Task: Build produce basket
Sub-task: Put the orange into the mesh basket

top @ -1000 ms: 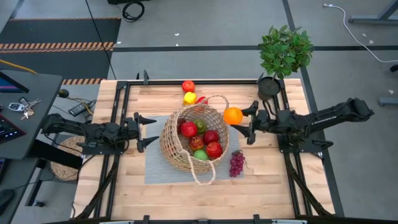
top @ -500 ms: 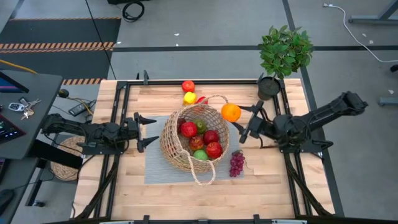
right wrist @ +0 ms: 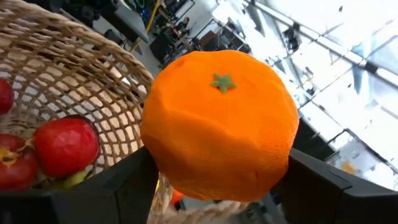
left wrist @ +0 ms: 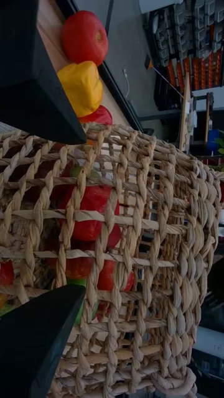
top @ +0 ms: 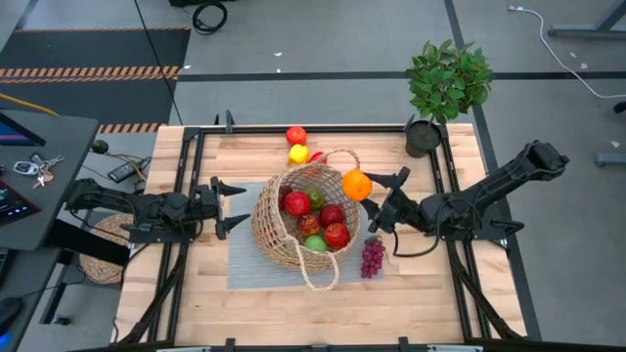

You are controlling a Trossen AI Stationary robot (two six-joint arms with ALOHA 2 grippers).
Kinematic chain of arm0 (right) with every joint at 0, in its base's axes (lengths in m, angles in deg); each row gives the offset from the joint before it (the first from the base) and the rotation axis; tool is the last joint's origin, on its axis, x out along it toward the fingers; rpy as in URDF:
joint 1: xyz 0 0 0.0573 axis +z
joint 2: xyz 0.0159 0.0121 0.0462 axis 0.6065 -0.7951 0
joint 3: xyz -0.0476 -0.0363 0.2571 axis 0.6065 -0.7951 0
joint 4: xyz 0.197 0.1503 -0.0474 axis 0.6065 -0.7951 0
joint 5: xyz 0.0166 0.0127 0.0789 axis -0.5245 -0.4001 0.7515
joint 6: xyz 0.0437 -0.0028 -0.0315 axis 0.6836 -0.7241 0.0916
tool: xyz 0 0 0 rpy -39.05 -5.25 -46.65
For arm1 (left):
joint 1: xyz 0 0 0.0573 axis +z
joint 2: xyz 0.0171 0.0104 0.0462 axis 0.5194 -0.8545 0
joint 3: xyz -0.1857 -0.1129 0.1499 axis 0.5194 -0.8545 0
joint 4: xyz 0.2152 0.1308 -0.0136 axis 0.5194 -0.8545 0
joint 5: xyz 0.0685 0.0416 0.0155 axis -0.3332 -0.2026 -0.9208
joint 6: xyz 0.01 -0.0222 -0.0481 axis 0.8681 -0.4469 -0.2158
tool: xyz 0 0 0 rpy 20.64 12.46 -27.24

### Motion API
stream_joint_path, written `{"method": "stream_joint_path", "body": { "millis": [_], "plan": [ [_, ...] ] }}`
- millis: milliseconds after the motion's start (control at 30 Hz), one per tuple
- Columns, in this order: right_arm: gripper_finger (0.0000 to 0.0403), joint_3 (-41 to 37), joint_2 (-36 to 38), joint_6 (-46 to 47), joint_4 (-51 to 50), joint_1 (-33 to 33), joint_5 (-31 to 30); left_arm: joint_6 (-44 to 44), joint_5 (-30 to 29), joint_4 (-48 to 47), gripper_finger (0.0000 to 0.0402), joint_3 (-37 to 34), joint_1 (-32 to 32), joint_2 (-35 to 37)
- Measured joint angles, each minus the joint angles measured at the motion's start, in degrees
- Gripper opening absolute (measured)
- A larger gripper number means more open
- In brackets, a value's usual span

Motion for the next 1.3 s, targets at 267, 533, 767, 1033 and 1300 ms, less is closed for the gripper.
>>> {"method": "stream_joint_path", "body": {
  "millis": [267,533,767,1033,1300],
  "plan": [
    [0.029,1.0,-5.4,-9.0,12.5,0.1,0.1,0.0,0.0,0.0,0.0394,0.0,0.0,0.0],
    [0.0291,1.1,-11.0,-12.8,19.6,-2.6,9.0,0.0,0.0,0.0,0.0394,0.0,0.0,0.0],
    [0.0291,7.0,-18.8,-13.1,19.4,-4.8,9.6,0.0,0.0,0.0,0.0394,0.0,0.0,0.0],
    [0.0291,18.0,-28.1,-6.5,-2.0,-7.5,11.9,0.0,0.0,0.0,0.0394,0.0,0.0,0.0],
    [0.0291,29.2,-34.7,3.4,-23.4,-10.8,20.8,0.0,0.0,0.0,0.0394,0.0,0.0,0.0]
  ]
}}
